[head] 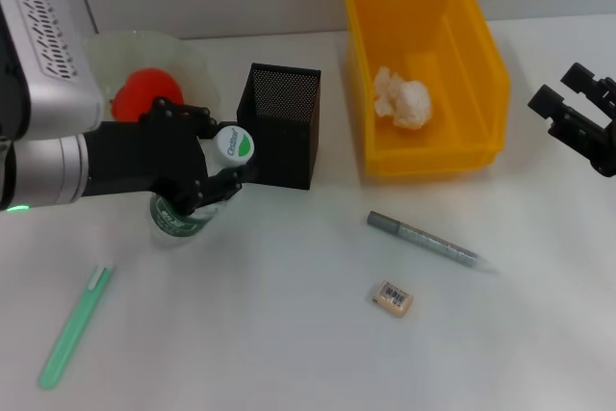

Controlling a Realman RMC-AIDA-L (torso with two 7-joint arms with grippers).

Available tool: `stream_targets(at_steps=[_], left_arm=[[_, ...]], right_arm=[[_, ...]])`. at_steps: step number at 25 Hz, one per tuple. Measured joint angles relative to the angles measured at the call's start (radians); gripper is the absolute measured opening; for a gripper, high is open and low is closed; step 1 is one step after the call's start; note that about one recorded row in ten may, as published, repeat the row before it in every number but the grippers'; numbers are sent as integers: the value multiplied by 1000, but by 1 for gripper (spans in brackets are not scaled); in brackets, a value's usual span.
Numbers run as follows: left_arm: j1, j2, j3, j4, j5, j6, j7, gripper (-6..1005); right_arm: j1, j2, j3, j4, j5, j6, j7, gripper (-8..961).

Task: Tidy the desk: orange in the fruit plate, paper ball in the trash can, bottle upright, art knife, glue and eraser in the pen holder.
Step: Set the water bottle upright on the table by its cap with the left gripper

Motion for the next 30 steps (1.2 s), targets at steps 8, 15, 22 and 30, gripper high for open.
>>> stream_targets(at_steps=[8, 15, 22, 30], left_arm=[[18, 0, -33, -65, -89, -36, 34, 451], [26, 0, -77, -118, -155, -67, 38, 451], [53, -1, -86, -139, -201, -100, 47, 451], [68, 1, -114, -238, -352, -125, 155, 451]], right_arm=[[1, 1, -1, -4, 0, 0, 9, 800], [8, 0, -2, -4, 0, 17, 10, 800], [14, 0, -2, -6, 0, 28, 10, 799], [22, 0, -1, -4, -2, 44, 10, 798]])
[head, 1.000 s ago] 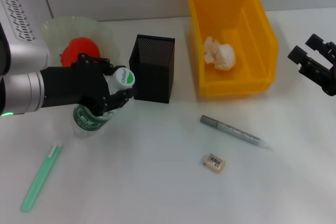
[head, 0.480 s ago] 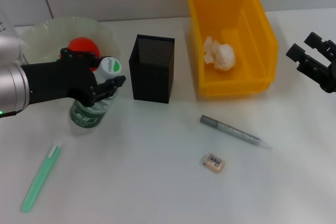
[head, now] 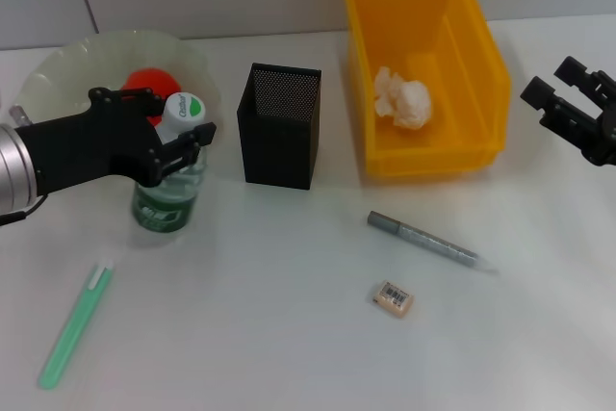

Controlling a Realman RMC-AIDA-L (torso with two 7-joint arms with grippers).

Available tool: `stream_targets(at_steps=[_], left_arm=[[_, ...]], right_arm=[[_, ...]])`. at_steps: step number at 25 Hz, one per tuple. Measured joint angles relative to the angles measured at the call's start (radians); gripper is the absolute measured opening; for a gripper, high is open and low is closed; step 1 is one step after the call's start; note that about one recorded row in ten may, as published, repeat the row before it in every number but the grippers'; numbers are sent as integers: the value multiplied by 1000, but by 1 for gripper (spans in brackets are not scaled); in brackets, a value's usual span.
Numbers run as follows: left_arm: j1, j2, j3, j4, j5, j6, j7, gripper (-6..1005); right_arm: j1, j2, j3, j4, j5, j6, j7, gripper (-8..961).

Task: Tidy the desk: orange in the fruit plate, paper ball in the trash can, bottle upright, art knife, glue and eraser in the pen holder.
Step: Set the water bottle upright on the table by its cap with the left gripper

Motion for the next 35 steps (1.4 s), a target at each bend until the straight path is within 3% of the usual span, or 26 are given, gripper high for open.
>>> stream_targets(at_steps=[7, 35], left_arm=[[0, -1, -10, -75, -116, 3, 125, 448], [15, 5, -102, -78, -101, 52, 78, 472]], right_arm=[[6, 0, 1, -1, -11, 1, 0, 797], [12, 2, 3, -3, -12, 9, 1, 794]])
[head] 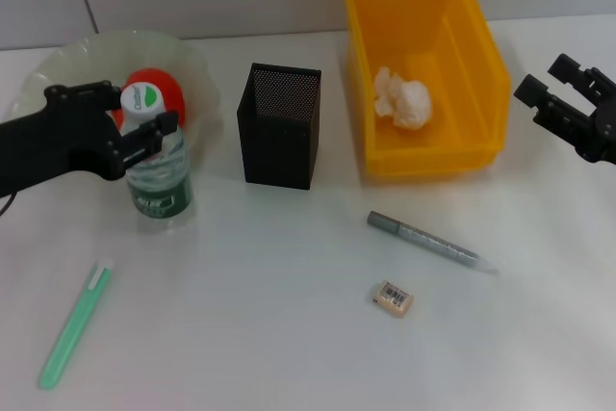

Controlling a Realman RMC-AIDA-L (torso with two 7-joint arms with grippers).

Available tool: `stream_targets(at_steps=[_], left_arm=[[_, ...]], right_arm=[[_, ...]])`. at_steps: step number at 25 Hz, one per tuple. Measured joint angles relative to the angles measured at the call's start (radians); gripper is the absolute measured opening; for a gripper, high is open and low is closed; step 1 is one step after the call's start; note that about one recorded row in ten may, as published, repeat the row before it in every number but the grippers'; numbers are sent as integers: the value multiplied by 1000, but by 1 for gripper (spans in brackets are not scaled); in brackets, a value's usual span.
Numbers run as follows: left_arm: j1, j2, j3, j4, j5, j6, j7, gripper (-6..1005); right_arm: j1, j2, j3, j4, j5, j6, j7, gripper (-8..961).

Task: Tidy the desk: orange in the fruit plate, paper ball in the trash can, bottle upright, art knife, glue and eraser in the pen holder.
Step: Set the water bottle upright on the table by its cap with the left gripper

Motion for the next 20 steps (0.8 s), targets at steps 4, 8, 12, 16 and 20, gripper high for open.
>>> stream_targets(at_steps=[4, 8, 12, 16, 20], left_arm=[[0, -2, 0, -15, 2, 1, 8, 493], [-1, -2, 0, -23, -3, 1, 10, 514], [-1, -2, 0, -24, -4, 3, 8, 535], [0, -5, -5, -25, -6, 4, 0, 556], [0, -6, -12, -29, -26, 4, 0, 577]], right_arm=[[0, 1, -3, 1, 0, 0, 0, 794], [0, 2, -3, 4, 0, 1, -1, 793], [-2, 2, -3, 1, 0, 1, -1, 793], [-3, 1, -3, 0, -7, 2, -1, 792], [-4, 0, -3, -1, -10, 2, -1, 792]])
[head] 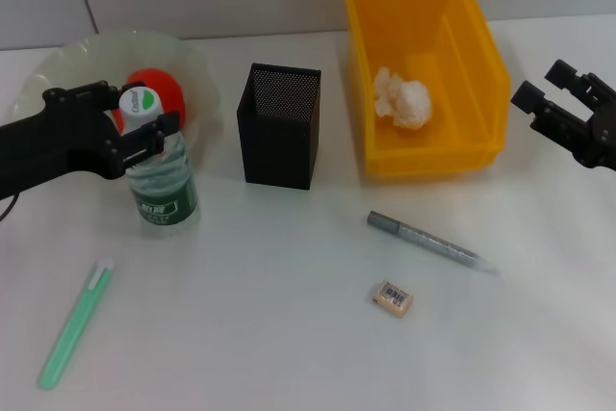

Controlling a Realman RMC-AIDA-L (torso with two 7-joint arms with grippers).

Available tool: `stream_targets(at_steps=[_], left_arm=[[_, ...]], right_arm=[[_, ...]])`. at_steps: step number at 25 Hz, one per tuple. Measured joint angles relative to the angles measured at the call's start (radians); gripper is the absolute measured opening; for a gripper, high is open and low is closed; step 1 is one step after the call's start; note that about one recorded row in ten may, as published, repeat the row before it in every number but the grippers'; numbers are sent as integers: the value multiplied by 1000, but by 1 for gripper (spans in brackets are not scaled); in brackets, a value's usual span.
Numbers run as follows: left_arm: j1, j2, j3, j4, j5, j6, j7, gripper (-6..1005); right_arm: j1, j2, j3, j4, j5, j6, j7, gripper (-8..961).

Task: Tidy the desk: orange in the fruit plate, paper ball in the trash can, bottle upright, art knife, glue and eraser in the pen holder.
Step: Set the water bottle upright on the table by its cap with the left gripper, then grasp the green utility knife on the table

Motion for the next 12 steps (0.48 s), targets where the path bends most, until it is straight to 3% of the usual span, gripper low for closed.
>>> stream_targets(at_steps=[8, 12], left_arm=[[6, 2, -10, 13, -14, 13, -1, 663], [65, 3, -14, 111, -20, 26, -15, 744]], right_arm=[[-4, 0, 3, 0, -1, -1, 0, 791], [-6, 0, 9, 0, -2, -4, 1, 791]])
